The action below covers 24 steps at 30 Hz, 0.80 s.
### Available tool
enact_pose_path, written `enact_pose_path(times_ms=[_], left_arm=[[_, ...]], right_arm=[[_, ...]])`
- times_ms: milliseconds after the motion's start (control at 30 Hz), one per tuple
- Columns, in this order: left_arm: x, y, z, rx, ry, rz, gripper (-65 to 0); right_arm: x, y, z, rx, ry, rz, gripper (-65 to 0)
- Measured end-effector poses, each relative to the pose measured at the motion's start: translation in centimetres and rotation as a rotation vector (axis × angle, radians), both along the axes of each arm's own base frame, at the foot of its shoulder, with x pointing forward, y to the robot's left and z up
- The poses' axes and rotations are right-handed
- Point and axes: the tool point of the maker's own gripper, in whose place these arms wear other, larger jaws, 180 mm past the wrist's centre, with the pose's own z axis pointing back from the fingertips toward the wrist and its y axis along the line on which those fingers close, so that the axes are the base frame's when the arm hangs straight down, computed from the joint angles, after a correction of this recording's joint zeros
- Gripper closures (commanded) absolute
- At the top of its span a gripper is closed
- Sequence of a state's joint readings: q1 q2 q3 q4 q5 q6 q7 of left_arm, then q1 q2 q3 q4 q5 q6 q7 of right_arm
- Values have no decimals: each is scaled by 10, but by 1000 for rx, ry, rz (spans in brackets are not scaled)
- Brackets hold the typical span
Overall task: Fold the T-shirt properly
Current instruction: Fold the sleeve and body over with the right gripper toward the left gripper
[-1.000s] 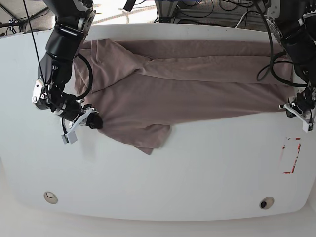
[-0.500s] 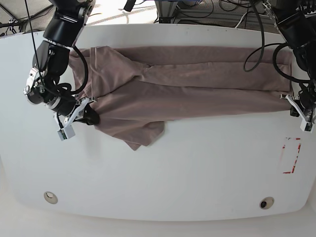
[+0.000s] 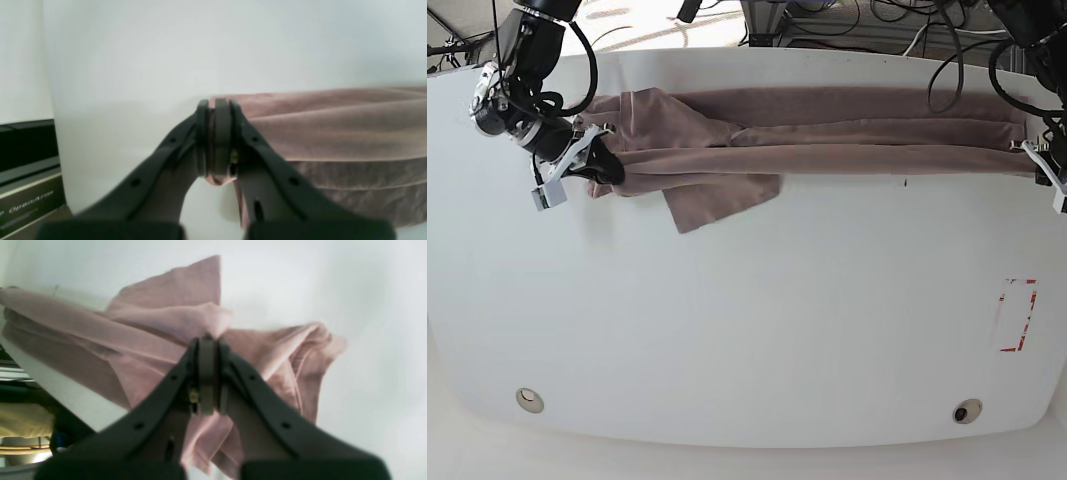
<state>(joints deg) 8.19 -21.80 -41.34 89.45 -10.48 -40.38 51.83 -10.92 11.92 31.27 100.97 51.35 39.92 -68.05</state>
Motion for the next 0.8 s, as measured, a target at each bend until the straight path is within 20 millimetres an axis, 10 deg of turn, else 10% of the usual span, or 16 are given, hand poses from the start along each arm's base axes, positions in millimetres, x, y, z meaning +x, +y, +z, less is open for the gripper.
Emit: enact_pose_path(times_ms=[333,600,800], left_arm=[[-29,5,-13,10,66,13,-7],[-43,0,-26,24,145,-12,-317],[-34,-13,-25,15,129,-54,-347]], right_arm=[[-43,-2,-16,45,88,-7,-49],[-62,-7,-27,28,144,-13,-368],[-54,-5,-3,-13,65,-7,-393]])
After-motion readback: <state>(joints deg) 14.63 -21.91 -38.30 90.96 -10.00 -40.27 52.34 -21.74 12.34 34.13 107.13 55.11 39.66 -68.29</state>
